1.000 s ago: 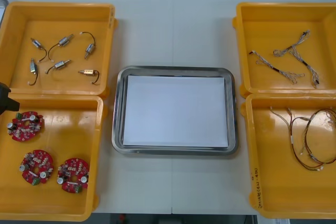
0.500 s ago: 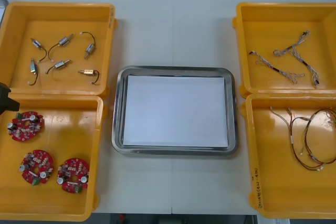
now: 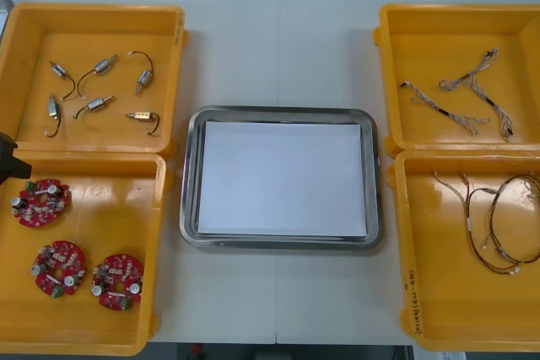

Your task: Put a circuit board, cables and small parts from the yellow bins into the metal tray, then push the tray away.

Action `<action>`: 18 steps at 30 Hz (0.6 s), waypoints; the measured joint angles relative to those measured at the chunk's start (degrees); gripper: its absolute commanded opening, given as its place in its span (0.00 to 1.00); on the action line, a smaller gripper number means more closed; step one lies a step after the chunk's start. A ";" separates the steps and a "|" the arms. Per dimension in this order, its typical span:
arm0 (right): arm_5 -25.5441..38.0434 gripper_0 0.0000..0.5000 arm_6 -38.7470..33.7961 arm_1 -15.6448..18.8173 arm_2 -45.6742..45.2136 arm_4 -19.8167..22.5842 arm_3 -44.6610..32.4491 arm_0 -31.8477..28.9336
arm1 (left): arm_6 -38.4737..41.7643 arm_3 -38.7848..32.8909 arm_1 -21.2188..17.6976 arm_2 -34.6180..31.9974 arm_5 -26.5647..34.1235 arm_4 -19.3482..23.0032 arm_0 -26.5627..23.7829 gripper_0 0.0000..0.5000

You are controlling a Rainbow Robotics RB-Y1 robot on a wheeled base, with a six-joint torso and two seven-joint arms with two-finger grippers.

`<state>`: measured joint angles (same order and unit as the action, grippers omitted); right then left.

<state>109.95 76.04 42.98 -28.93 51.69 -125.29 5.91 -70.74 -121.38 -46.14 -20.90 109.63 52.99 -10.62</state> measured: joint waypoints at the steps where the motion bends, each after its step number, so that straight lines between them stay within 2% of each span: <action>1: 0.00 1.00 0.00 0.00 0.00 0.00 0.00 0.00 | 0.00 0.00 0.00 0.00 0.00 0.00 0.00 1.00; 18: 0.00 1.00 0.00 0.00 0.00 0.00 0.00 0.00 | 0.00 0.00 0.00 0.00 0.00 0.00 0.00 1.00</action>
<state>109.95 76.04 42.98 -28.93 51.69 -125.29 5.91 -70.74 -121.38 -46.14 -20.90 109.63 52.99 -10.62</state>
